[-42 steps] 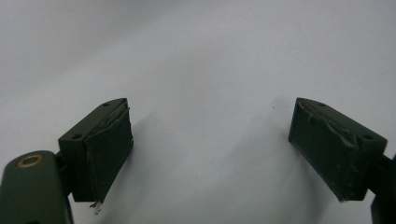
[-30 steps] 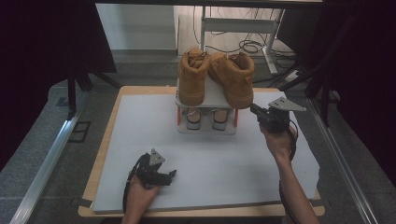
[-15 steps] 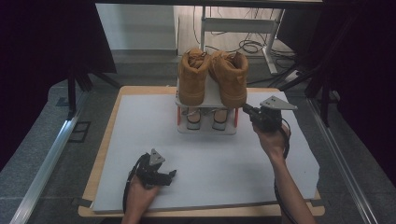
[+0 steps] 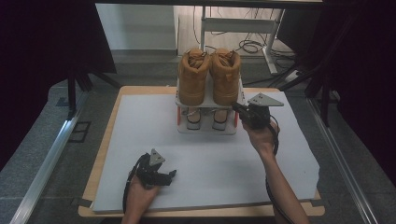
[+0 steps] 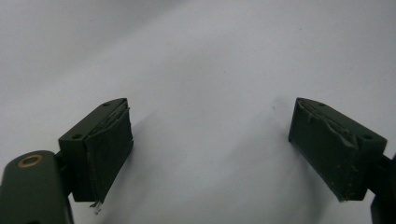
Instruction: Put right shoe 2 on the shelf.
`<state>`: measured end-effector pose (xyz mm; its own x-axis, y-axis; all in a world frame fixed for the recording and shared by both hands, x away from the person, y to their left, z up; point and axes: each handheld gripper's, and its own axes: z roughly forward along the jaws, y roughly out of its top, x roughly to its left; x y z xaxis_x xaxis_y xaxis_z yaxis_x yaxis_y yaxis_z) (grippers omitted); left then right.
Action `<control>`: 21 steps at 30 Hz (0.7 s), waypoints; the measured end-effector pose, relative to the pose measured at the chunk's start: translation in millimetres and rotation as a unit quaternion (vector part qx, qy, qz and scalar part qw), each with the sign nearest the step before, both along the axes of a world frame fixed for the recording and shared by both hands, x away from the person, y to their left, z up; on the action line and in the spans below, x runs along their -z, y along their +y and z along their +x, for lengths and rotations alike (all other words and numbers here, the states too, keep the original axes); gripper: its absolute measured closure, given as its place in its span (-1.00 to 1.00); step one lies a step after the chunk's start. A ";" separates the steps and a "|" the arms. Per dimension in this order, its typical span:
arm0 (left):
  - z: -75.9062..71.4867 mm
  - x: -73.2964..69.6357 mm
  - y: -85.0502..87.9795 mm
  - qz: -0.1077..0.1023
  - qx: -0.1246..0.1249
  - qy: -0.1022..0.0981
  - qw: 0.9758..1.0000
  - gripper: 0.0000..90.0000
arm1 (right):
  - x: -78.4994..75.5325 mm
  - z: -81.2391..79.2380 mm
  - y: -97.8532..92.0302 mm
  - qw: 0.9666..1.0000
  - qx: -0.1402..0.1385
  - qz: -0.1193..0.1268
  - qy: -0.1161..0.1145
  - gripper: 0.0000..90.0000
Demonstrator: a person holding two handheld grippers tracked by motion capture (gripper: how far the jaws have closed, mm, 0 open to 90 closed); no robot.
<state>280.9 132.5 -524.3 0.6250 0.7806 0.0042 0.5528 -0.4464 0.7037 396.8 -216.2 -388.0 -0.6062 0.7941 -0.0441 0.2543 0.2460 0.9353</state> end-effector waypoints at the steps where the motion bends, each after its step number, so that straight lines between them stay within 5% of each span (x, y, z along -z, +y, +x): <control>1: 0.1 -0.1 0.2 0.002 0.001 0.000 1.000 -0.70 | 0.2 0.7 1.4 1.000 0.000 0.000 0.000 1.00; 21: -0.1 -0.1 0.2 0.002 0.001 0.000 1.000 -0.70 | 2.6 4.9 8.0 1.000 -0.007 0.004 0.005 0.94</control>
